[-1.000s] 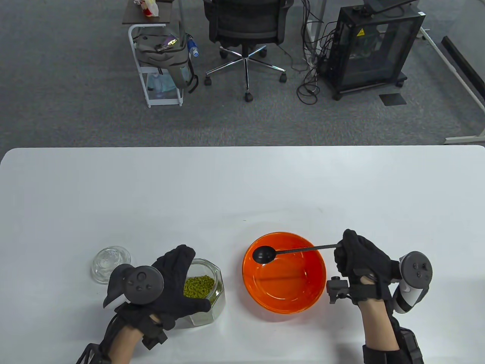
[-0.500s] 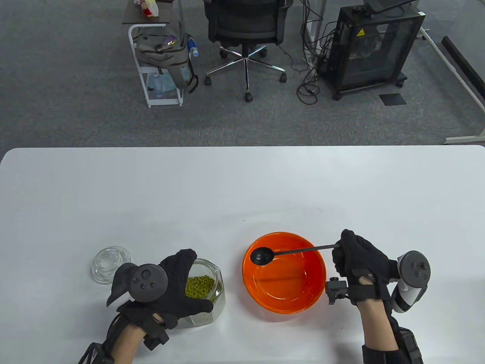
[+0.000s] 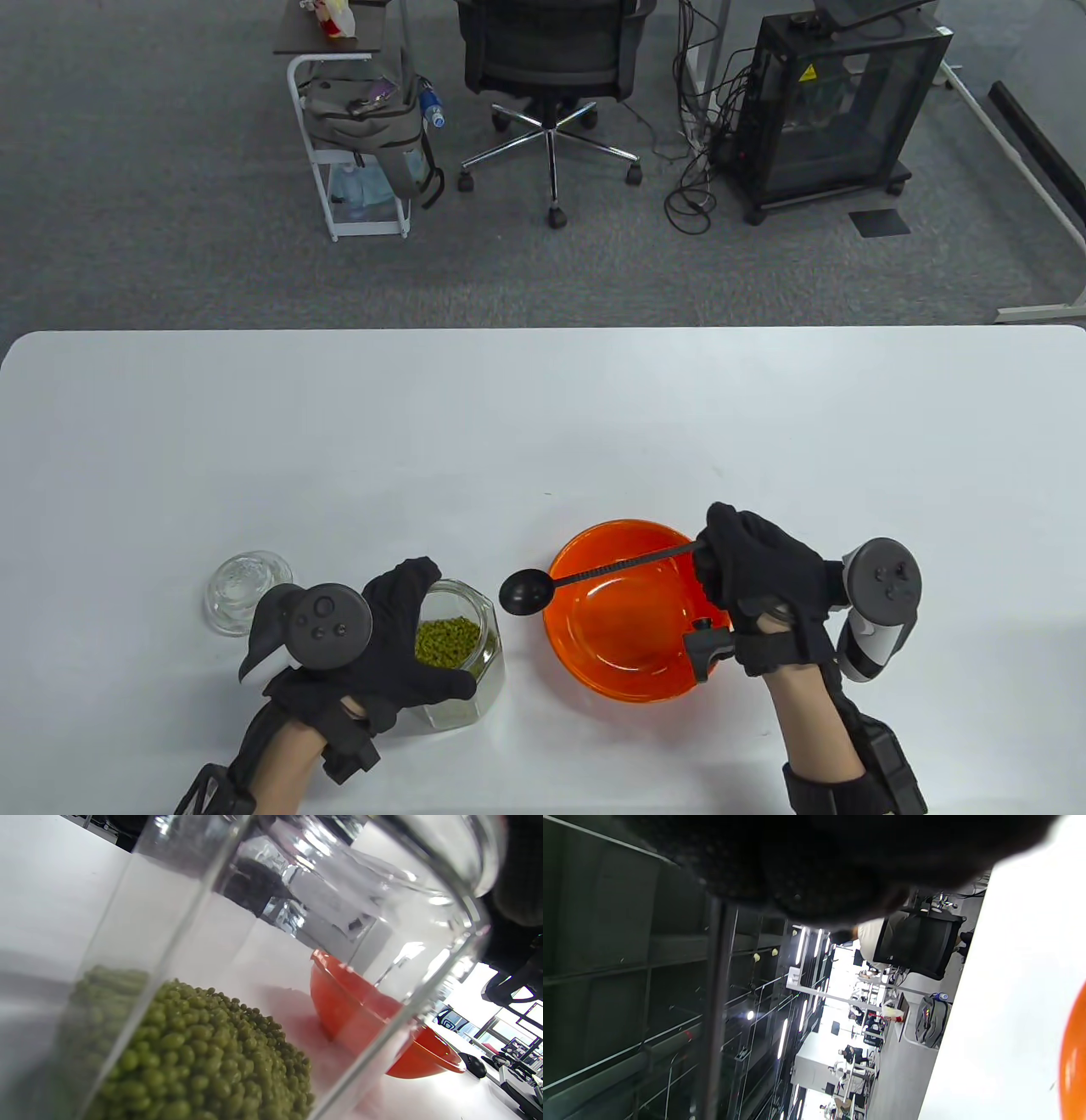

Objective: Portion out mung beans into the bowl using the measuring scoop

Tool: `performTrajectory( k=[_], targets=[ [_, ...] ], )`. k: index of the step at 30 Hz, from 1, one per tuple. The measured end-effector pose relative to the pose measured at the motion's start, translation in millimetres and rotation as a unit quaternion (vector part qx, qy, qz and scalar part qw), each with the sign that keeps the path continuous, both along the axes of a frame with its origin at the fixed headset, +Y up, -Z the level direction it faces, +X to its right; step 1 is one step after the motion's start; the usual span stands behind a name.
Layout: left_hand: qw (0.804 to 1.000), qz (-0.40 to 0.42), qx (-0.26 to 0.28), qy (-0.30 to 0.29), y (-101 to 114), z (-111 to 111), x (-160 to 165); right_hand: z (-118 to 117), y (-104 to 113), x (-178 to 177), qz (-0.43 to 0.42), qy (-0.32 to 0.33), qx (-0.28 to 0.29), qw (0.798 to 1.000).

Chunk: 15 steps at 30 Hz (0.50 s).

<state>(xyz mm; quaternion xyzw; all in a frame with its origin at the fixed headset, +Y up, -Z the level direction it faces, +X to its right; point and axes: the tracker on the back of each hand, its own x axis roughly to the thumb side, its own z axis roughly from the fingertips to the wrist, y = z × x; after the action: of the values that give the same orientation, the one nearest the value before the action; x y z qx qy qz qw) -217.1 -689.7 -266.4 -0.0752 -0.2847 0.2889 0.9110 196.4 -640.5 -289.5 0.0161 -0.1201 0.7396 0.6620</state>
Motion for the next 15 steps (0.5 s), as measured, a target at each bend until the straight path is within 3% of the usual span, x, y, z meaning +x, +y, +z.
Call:
performTrajectory(
  k=[15],
  targets=[
    [1.000, 0.013, -0.004, 0.005, 0, -1, -2, -4, 30, -58, 0.118, 0.019, 0.038, 0.992]
  ],
)
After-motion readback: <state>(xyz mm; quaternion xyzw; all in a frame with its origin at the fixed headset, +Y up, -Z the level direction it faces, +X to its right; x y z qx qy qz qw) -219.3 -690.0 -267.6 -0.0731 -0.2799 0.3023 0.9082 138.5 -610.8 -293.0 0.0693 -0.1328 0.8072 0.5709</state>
